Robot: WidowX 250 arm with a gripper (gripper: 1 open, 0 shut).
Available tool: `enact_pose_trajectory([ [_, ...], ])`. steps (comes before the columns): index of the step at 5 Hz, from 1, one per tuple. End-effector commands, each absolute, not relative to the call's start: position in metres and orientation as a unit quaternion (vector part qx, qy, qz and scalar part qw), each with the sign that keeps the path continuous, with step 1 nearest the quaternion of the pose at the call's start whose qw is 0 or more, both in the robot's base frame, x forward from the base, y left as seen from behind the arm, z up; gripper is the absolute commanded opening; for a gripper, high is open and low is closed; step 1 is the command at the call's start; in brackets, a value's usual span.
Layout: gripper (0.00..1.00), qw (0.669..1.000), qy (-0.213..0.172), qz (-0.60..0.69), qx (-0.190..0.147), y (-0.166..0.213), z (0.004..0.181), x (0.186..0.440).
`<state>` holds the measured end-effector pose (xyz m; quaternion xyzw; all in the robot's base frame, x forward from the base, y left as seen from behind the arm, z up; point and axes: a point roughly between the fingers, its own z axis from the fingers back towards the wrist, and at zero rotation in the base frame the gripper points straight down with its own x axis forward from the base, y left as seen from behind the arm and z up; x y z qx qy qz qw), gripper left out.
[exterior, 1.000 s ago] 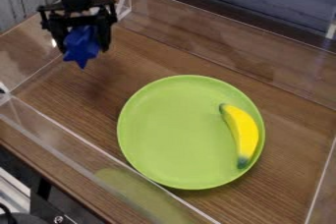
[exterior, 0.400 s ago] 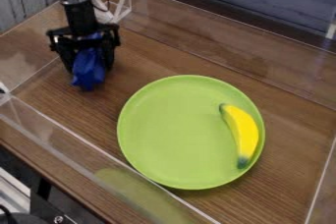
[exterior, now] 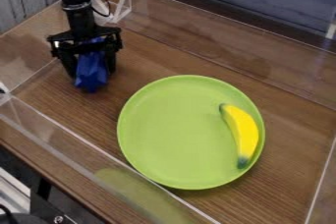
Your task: Remove the blue object from inside the green plate and put it on the table
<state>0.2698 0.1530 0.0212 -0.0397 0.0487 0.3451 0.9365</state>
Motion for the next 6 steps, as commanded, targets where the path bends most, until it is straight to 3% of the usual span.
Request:
enact_pose_trajectory([
  [1, 1.00, 0.948, 0.038, 0.315, -0.035, 0.152, 0.049, 0.283],
  [3, 1.00, 0.965, 0.025, 0.259, -0.034, 0.151, 0.090, 0.293],
  [4, 1.00, 0.971, 0.019, 0.237, -0.033, 0.151, 0.101, 0.289],
  [6, 1.00, 0.946, 0.010, 0.321, -0.034, 0.147, 0.106, 0.292],
])
